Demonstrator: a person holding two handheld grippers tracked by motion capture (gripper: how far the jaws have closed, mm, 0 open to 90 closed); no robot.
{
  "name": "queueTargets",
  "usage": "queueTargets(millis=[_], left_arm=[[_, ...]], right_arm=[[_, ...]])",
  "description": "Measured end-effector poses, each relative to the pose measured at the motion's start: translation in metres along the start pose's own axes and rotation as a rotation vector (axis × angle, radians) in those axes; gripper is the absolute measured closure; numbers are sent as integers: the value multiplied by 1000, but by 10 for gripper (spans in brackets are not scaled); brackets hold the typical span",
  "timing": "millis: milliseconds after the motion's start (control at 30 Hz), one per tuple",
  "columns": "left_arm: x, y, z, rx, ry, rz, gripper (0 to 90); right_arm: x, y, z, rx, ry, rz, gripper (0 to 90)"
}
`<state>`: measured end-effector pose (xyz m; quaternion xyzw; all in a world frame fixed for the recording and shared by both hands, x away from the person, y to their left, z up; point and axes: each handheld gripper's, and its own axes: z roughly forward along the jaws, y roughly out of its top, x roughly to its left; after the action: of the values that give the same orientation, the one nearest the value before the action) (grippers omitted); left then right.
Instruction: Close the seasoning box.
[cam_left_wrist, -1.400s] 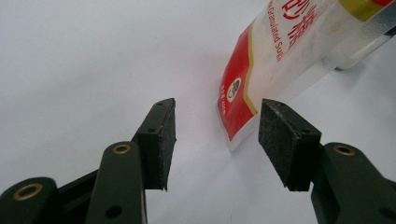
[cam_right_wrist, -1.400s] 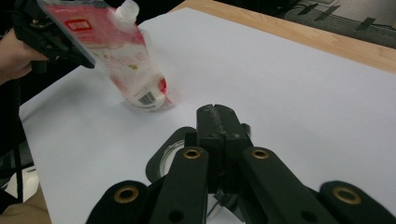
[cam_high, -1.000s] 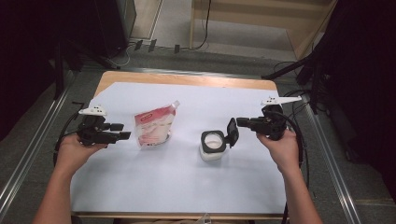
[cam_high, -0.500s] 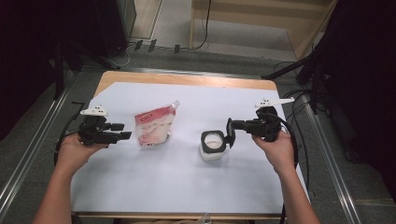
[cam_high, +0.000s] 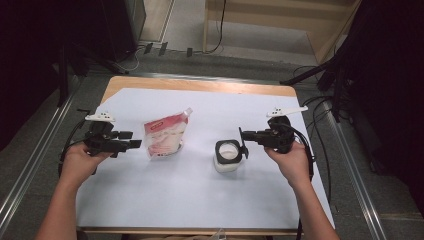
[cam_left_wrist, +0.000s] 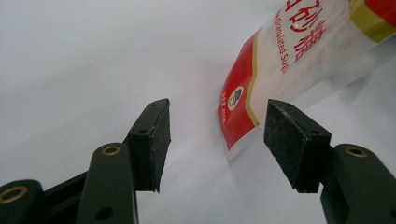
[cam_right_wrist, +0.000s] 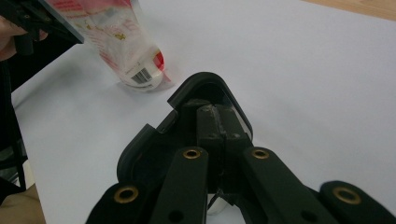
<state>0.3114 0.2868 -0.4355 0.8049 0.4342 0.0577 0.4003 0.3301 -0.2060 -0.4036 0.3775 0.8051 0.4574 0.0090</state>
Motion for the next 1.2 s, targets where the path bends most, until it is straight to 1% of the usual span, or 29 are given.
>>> queueTargets(millis=[33,67,167,433,500,600,700,967,1200], left_arm=[[0,0,0,6,3,8,425],[0,0,0,3,2,7,426],[0,0,1,5,-12,-6,412],[0,0,1,1,-7,-2,406],[0,0,0,1,-4,-8,407],[1,0,0,1,-10,-6,407],[0,0,0,3,-3,-5,403],[1,0,1,11,-8,-8,396],[0,0,2,12,-8,-8,389]], right_arm=[[1,0,1,2,0,-3,900],[1,0,2,3,0,-5,900],[2,0,4,9,6,-11,900],[7,-1,12,33,14,-23,900],[8,-1,15,37,17,-29,900],[10,-2,19,47,22,-32,900],[12,-3,23,60,25,-40,900],[19,-5,36,102,37,-57,900],[22,-8,44,128,29,-76,891]])
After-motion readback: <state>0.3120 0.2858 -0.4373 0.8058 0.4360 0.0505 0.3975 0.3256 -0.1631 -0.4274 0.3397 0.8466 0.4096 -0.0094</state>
